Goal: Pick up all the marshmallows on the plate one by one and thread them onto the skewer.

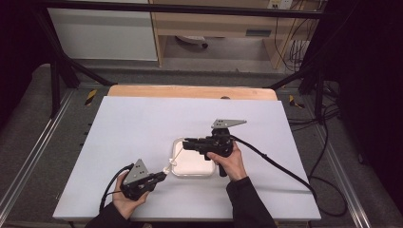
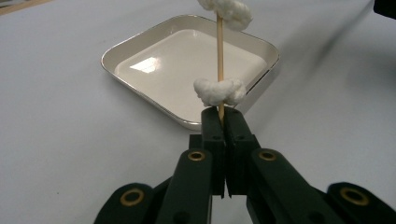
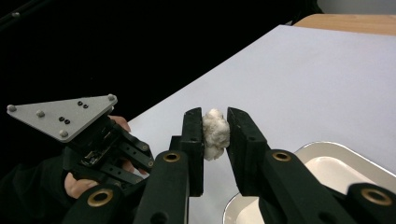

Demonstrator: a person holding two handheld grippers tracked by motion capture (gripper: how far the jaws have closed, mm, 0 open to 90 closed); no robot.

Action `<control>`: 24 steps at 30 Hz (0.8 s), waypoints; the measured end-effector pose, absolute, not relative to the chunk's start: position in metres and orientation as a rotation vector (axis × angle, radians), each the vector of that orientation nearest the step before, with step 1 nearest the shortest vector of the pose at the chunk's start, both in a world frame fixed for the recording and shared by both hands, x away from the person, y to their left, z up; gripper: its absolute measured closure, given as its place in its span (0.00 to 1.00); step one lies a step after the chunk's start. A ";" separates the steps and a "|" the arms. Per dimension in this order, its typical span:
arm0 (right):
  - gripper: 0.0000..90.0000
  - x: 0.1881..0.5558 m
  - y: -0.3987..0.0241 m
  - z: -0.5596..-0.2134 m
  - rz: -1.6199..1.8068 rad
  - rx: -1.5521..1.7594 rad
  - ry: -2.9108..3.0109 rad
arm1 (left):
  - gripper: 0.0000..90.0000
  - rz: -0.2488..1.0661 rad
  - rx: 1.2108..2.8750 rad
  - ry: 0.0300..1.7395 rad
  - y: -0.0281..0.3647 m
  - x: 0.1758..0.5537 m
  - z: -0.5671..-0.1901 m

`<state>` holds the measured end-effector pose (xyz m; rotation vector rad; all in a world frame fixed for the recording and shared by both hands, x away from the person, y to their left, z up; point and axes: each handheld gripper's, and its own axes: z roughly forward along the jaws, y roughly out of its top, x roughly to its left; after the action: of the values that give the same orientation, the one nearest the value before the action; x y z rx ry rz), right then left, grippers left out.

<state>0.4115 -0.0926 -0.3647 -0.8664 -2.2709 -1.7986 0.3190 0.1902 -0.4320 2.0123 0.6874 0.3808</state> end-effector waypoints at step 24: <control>0.89 0.408 -0.097 -0.359 -1.853 -0.858 -2.253 | 0.99 0.403 2.016 0.660 0.191 0.318 -0.433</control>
<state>0.4082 -0.0966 -0.3585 -0.8582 -2.2528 -1.8534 0.3183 0.1914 -0.4325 2.0159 0.6602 0.4031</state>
